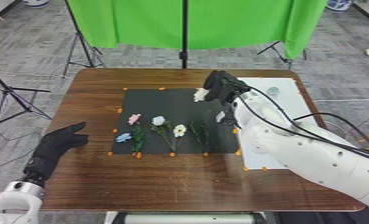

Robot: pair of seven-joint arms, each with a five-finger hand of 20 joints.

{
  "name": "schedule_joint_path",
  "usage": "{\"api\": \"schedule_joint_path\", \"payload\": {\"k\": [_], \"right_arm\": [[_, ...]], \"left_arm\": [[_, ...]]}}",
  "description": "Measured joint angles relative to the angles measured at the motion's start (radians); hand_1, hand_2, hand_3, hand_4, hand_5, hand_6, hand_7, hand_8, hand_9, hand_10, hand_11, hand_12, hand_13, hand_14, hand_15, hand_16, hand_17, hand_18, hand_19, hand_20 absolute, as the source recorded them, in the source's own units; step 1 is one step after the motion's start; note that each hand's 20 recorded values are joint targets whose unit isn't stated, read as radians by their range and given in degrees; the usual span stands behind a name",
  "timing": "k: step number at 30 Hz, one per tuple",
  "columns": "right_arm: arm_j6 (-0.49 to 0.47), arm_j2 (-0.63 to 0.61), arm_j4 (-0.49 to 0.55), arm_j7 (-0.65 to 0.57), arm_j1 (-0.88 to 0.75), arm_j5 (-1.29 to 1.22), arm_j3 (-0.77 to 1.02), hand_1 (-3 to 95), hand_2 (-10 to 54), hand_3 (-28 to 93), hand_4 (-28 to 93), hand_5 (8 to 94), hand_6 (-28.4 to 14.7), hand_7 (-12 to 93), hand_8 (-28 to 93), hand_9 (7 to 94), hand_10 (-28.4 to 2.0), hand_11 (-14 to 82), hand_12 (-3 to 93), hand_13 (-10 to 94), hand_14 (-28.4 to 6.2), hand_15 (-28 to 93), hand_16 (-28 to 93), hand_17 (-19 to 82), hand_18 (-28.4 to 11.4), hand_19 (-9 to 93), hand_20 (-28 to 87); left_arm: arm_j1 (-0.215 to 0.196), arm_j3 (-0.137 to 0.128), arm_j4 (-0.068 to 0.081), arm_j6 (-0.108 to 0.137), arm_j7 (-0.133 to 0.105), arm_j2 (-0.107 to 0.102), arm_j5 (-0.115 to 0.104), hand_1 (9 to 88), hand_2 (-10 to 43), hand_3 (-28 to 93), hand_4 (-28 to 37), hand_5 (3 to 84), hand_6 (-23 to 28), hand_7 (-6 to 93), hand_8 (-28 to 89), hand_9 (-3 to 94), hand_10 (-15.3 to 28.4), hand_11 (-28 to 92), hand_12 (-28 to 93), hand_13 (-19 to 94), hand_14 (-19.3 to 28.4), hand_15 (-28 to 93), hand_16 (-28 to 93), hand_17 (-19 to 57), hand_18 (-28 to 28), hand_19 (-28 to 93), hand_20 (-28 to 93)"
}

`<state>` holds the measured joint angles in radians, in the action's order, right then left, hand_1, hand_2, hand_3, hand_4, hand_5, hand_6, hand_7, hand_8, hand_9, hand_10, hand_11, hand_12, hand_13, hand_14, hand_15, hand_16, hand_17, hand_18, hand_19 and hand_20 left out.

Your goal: Arrange flowers

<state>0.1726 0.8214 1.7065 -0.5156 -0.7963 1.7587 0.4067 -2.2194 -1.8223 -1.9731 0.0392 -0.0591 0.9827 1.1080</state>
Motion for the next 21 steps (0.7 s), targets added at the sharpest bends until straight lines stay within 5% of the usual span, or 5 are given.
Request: {"api": "schedule_joint_path", "payload": {"k": [21], "right_arm": [[-0.049,0.028,-0.001,-0.003,-0.033,-0.067,-0.021,57.2,-9.5,57,-14,74.6,-1.7,17,5,81.8,-11.9,10.0,30.2,87,-3.3,62,36,60,-16.6,93,56]], "left_arm": [[0.001,0.0,0.001,-0.01,0.004,0.001,0.002,24.7,17.9,65,-26.2,43.9,3.9,8.5,-6,48.6,15.1,19,11,41,19.8,17,-3,9.1,13.0,11,14]]}}
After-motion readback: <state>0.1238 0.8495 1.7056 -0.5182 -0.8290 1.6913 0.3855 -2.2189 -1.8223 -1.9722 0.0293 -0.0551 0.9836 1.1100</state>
